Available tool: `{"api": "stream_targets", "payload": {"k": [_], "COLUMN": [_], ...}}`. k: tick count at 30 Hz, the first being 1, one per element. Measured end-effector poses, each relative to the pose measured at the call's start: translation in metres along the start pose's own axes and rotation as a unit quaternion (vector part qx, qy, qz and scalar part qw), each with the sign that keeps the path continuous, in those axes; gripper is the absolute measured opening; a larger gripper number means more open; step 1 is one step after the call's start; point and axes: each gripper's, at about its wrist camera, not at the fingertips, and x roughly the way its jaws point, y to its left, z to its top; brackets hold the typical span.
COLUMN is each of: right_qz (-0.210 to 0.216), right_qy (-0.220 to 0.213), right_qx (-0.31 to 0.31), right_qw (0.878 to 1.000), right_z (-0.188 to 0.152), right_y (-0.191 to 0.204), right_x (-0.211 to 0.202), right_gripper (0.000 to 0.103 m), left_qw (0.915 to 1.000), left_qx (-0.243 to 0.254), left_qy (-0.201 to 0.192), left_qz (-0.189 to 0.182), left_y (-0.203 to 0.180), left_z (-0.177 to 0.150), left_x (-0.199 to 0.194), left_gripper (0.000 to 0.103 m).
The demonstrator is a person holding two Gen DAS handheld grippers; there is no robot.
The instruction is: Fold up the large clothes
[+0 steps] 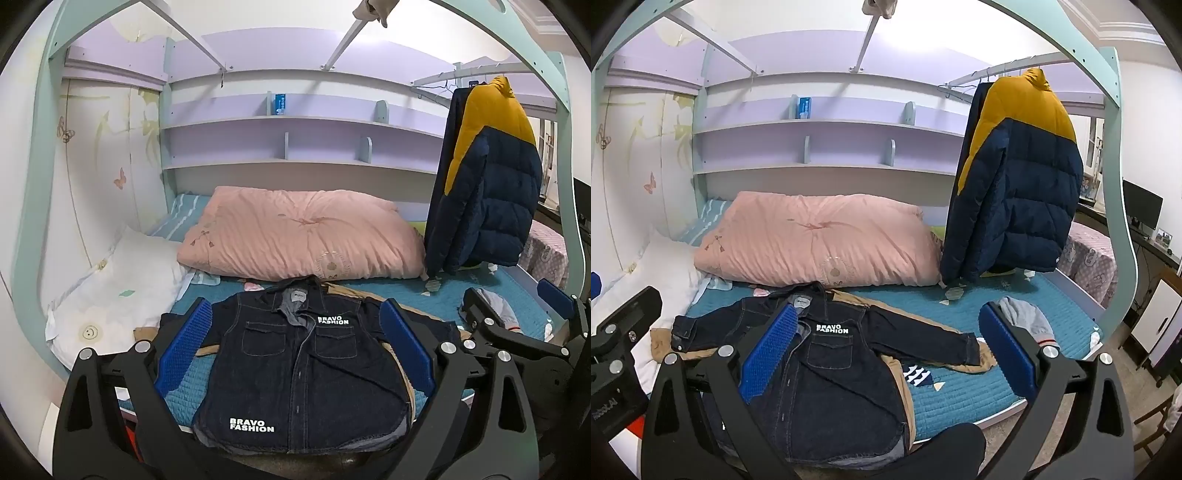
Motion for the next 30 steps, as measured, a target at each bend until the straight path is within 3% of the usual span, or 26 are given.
{"api": "stream_targets", "payload": {"k": [30], "right_qz": [0.006], "right_qy": [0.002], "right_qx": [0.009], "right_qw": [1.000], "right_z": [0.0012], "right_y": [-0.0062], "right_x": [-0.0044], "right_gripper": [0.095], "left_qw": [0.9999], "left_qx": [-0.003], "left_qy": [0.011], "left_qz": [0.005], "left_y": [0.0042], "left_z": [-0.0079], "left_x": [0.0075], "left_gripper": [0.093]}}
